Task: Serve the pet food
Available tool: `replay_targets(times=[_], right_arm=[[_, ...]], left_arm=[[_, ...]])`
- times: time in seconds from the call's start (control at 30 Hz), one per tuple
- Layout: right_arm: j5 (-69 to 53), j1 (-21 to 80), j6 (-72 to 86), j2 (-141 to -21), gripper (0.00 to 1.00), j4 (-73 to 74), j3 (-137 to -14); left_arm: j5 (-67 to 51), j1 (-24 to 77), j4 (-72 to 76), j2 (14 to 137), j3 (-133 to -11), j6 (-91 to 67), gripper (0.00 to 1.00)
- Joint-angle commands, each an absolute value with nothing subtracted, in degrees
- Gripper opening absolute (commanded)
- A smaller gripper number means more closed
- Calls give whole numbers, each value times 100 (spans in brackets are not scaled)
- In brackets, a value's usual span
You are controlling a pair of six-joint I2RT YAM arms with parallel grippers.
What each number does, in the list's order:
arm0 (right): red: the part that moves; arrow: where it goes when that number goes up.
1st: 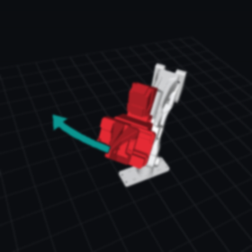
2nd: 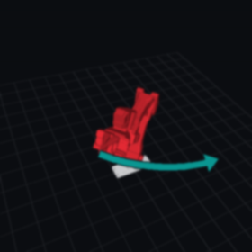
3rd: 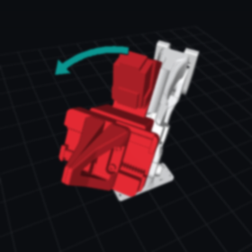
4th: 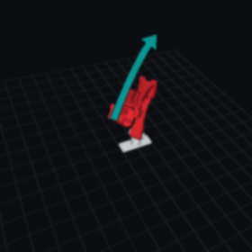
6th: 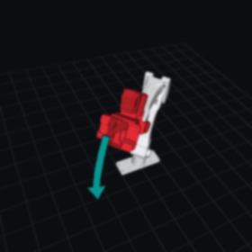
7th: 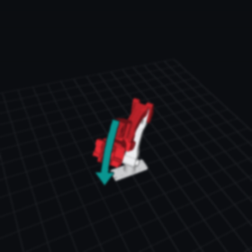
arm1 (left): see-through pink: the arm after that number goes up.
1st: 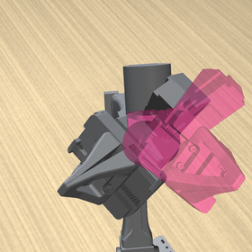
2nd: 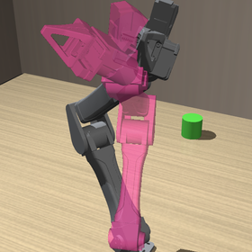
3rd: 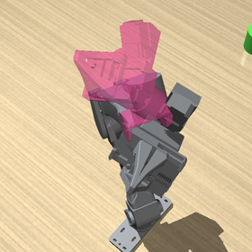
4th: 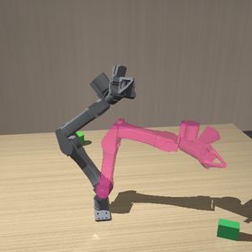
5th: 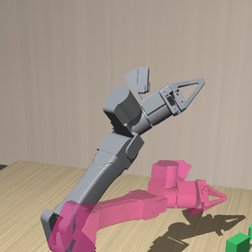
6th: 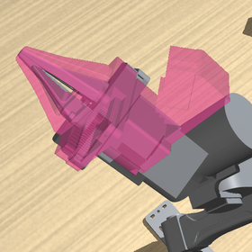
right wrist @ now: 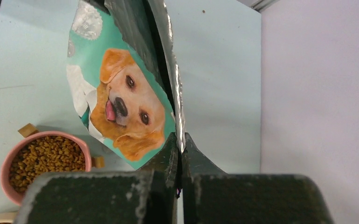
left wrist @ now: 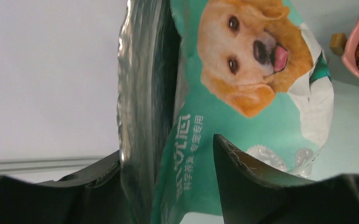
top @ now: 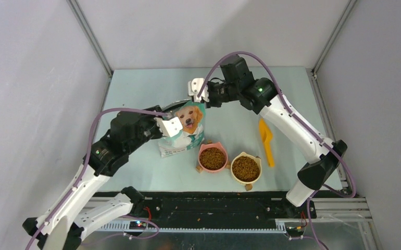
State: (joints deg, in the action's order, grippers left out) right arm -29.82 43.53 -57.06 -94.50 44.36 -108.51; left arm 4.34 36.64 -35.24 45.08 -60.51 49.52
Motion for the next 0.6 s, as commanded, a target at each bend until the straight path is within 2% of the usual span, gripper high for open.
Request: replay_targets(times=[0.0,0.03,0.07,0.1,0.13,0.17,0.23,0.37,0.47,0.57], right_arm=[[-3596,4246,-4972,-9054,0,3660,-10875],[-3626,4210,-4956,-9036,0,3649,-10838],[-3633,4193,-4928,-8996,0,3617,-10820],[-3614,4170,-4907,-8980,0,3597,-10780],[-3536,4164,-4855,-8953,0,3536,-10756],[-3495,4135,-4818,-8942,0,3495,-10700],[-3405,4056,-4665,-8903,0,3352,-10624],[-3548,3867,-4270,-8889,0,3174,-10539],[-3852,3856,-4526,-8823,0,3317,-10359],[-3986,3942,-5083,-8708,12,3479,-10128]], left_arm=[[379,3847,-3407,4848,-6404,4965,61],[413,3875,-3413,4974,-6431,5007,60],[508,3889,-3422,5027,-6464,5017,53],[539,3901,-3425,5109,-6479,5036,38],[570,3911,-3438,5129,-6509,5045,31],[575,3931,-3446,5119,-6515,5051,15],[551,3981,-3461,5034,-6510,5064,2],[541,4126,-3553,4849,-6464,5129,0],[594,4166,-3608,4853,-6473,5130,0],[512,4166,-3636,4914,-6551,5068,0]])
